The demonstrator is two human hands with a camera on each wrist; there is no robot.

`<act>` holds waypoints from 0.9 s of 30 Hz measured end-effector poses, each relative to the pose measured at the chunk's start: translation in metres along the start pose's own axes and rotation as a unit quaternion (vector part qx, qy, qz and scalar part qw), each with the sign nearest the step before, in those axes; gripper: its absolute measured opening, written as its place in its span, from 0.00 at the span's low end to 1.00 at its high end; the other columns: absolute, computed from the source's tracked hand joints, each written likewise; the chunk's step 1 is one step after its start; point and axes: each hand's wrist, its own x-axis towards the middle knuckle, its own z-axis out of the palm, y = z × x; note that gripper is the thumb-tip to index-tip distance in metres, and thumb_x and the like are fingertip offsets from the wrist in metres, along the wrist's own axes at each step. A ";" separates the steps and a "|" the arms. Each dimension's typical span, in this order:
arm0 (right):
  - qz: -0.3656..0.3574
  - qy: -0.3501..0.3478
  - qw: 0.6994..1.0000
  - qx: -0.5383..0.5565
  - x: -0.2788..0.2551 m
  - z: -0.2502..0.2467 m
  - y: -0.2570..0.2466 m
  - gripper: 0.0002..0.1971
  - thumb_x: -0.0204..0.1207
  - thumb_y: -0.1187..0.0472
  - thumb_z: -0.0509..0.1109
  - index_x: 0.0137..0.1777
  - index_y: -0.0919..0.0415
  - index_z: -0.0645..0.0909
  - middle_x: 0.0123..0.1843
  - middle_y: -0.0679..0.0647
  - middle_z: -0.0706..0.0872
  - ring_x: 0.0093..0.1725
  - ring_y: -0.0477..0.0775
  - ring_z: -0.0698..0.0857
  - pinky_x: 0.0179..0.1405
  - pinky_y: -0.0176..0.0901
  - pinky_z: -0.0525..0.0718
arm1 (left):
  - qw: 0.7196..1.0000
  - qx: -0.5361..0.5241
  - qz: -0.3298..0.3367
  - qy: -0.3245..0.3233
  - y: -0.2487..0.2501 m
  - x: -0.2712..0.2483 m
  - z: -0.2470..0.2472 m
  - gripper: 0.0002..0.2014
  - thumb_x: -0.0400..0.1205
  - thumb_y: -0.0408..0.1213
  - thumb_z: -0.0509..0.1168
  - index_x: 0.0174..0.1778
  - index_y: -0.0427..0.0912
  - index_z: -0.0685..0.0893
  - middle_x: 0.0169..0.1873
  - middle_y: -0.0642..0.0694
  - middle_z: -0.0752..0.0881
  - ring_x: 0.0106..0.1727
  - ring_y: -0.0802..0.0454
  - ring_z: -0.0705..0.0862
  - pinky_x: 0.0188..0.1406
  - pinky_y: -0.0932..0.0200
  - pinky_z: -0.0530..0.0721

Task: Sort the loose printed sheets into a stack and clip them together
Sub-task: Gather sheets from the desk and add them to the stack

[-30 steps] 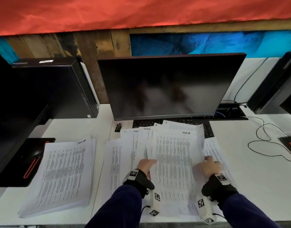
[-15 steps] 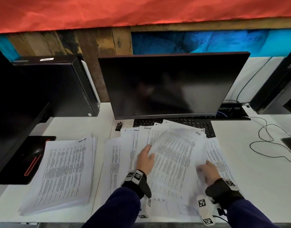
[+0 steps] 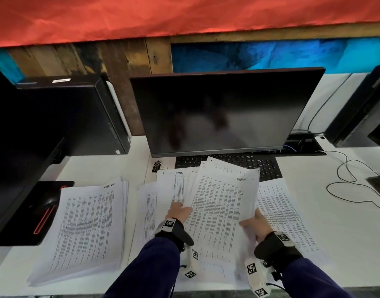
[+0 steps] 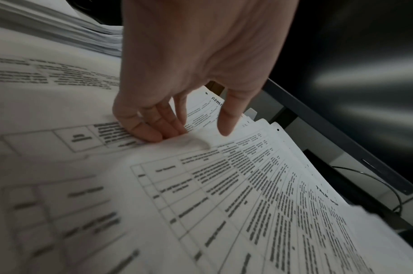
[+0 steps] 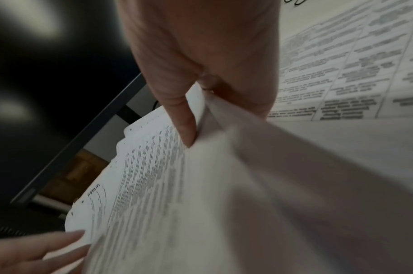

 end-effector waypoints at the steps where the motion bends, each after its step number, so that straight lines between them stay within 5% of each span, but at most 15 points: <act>1: 0.006 -0.005 1.000 -0.007 -0.002 -0.001 -0.001 0.22 0.69 0.82 0.67 0.63 0.71 0.74 0.57 0.69 0.84 0.59 0.73 0.82 0.64 0.73 0.78 | 1.000 0.015 0.009 -0.013 -0.001 -0.002 0.001 0.34 0.65 0.49 0.68 0.69 0.45 0.75 0.60 0.46 0.83 0.62 0.44 0.80 0.67 0.51 0.76; 4: -0.008 -0.002 1.000 -0.021 -0.009 -0.007 -0.005 0.19 0.70 0.82 0.64 0.60 0.71 0.76 0.49 0.64 0.85 0.55 0.70 0.82 0.62 0.67 0.80 | 0.998 0.038 0.054 -0.008 0.006 -0.020 0.003 0.23 0.77 0.37 0.65 0.69 0.48 0.71 0.58 0.46 0.80 0.62 0.44 0.79 0.61 0.56 0.75; 6: -0.032 0.022 0.999 -0.029 -0.011 -0.015 -0.006 0.16 0.70 0.82 0.62 0.55 0.69 0.79 0.45 0.63 0.85 0.49 0.67 0.83 0.52 0.59 0.83 | 0.996 0.001 0.088 -0.029 0.008 -0.023 0.006 0.21 0.78 0.31 0.64 0.67 0.40 0.72 0.52 0.46 0.80 0.54 0.47 0.81 0.55 0.57 0.78; 9: -0.065 0.061 0.995 -0.048 -0.009 -0.033 -0.008 0.18 0.67 0.82 0.59 0.51 0.65 0.81 0.42 0.63 0.87 0.45 0.65 0.85 0.46 0.56 0.84 | 0.994 -0.013 0.106 -0.006 0.008 -0.028 0.005 0.10 0.80 0.36 0.63 0.56 0.43 0.74 0.47 0.51 0.79 0.47 0.53 0.79 0.50 0.57 0.79; 12: -0.097 0.137 0.982 -0.087 -0.002 -0.056 -0.011 0.21 0.65 0.81 0.60 0.53 0.63 0.81 0.44 0.62 0.87 0.46 0.65 0.85 0.51 0.60 0.85 | 0.993 -0.007 0.111 0.039 0.003 -0.026 -0.006 0.13 0.82 0.42 0.61 0.60 0.42 0.76 0.57 0.46 0.82 0.55 0.48 0.82 0.56 0.54 0.82; 15: -0.156 0.196 0.962 -0.104 -0.008 -0.067 -0.019 0.14 0.67 0.82 0.57 0.48 0.70 0.78 0.37 0.64 0.80 0.38 0.61 0.77 0.37 0.47 0.75 | 0.993 0.014 0.111 0.026 -0.003 -0.022 -0.015 0.16 0.85 0.44 0.59 0.64 0.39 0.75 0.62 0.43 0.81 0.62 0.45 0.81 0.62 0.55 0.78; 18: -0.210 0.211 0.951 -0.082 -0.013 -0.070 -0.028 0.13 0.69 0.80 0.56 0.38 0.61 0.73 0.31 0.58 0.72 0.32 0.56 0.69 0.31 0.44 0.67 | 0.993 0.017 0.119 0.017 -0.002 -0.023 -0.019 0.16 0.85 0.45 0.58 0.64 0.40 0.75 0.64 0.43 0.80 0.63 0.45 0.80 0.62 0.55 0.77; 23: -0.262 0.264 0.928 -0.003 -0.016 -0.074 -0.057 0.13 0.69 0.75 0.57 0.38 0.54 0.72 0.29 0.54 0.70 0.29 0.54 0.68 0.29 0.43 0.67 | 0.993 0.017 0.115 0.029 0.003 -0.026 -0.024 0.16 0.85 0.44 0.58 0.64 0.39 0.75 0.64 0.42 0.80 0.64 0.44 0.79 0.62 0.55 0.76; 25: -0.281 0.290 0.912 0.066 -0.021 -0.075 -0.073 0.13 0.64 0.72 0.57 0.33 0.50 0.71 0.29 0.53 0.69 0.29 0.50 0.66 0.29 0.42 0.66 | 0.993 0.026 0.116 0.026 0.004 -0.026 -0.026 0.16 0.86 0.45 0.55 0.64 0.38 0.75 0.61 0.43 0.80 0.63 0.45 0.79 0.61 0.56 0.75; 27: -0.288 0.277 0.906 0.143 -0.025 -0.072 -0.088 0.17 0.65 0.76 0.59 0.38 0.50 0.75 0.33 0.51 0.73 0.32 0.47 0.69 0.32 0.39 0.69 | 0.991 0.022 0.132 0.016 0.009 -0.030 -0.028 0.15 0.87 0.49 0.52 0.51 0.42 0.78 0.47 0.47 0.79 0.51 0.50 0.81 0.55 0.58 0.73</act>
